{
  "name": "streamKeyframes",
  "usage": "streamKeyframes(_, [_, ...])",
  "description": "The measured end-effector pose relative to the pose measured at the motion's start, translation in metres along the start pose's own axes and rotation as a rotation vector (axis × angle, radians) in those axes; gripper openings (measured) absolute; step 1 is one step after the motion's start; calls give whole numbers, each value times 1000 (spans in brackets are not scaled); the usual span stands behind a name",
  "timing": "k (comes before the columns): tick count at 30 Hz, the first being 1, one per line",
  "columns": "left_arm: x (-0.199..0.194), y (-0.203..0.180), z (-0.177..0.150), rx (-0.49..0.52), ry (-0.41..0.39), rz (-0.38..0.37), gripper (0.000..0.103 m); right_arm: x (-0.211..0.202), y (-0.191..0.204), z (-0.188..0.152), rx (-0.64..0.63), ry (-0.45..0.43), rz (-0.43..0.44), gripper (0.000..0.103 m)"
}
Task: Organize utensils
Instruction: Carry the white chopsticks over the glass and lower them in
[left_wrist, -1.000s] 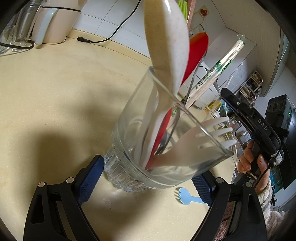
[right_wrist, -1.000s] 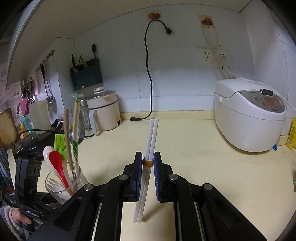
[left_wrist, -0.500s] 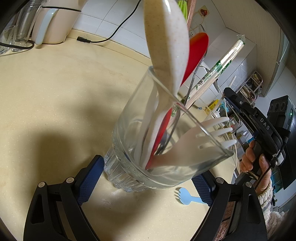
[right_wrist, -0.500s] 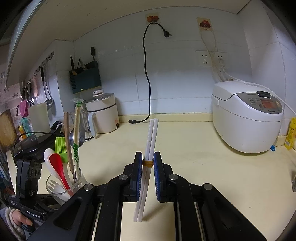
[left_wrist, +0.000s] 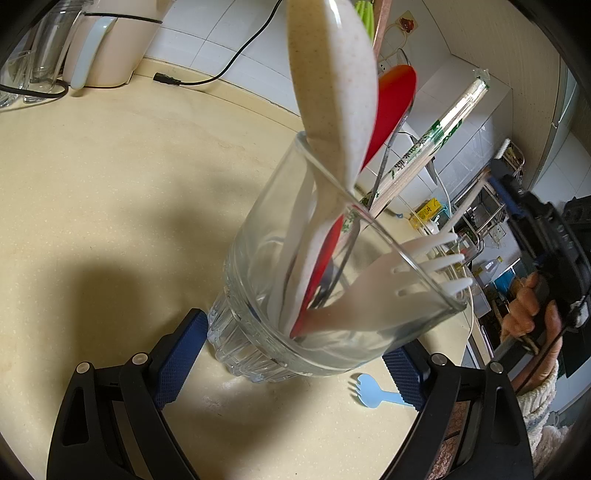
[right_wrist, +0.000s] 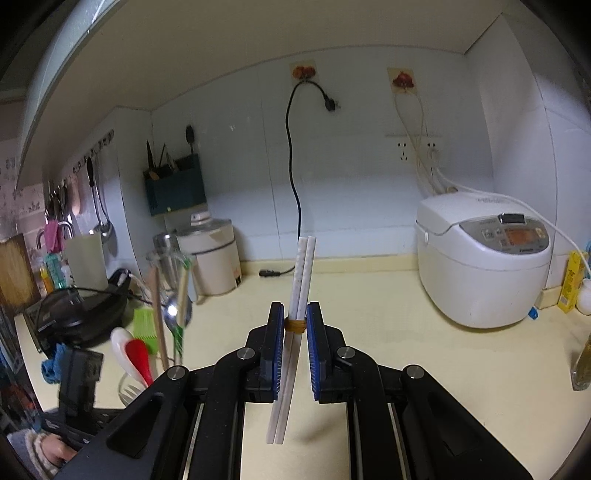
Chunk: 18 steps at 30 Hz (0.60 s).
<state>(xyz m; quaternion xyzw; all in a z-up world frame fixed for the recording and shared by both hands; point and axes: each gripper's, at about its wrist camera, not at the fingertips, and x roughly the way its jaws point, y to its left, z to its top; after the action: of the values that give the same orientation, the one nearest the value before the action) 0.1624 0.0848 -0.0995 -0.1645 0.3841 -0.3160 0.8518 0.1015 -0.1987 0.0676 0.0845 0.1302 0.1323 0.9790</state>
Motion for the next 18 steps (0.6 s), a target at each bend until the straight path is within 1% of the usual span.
streamKeyframes(4, [0, 0, 0, 0, 0, 0, 92, -10, 9, 10, -3, -33, 27, 12])
streamKeyframes(7, [0, 0, 0, 0, 0, 0, 92, -21, 20, 22, -3, -73, 68, 12])
streamKeyframes(10, [0, 0, 0, 0, 0, 0, 92, -32, 31, 39, 15, -113, 151, 12])
streamKeyframes(14, [0, 0, 0, 0, 0, 0, 92, -34, 47, 62, 37, -155, 253, 12])
streamKeyframes(18, [0, 0, 0, 0, 0, 0, 92, -26, 62, 74, 39, -176, 295, 12])
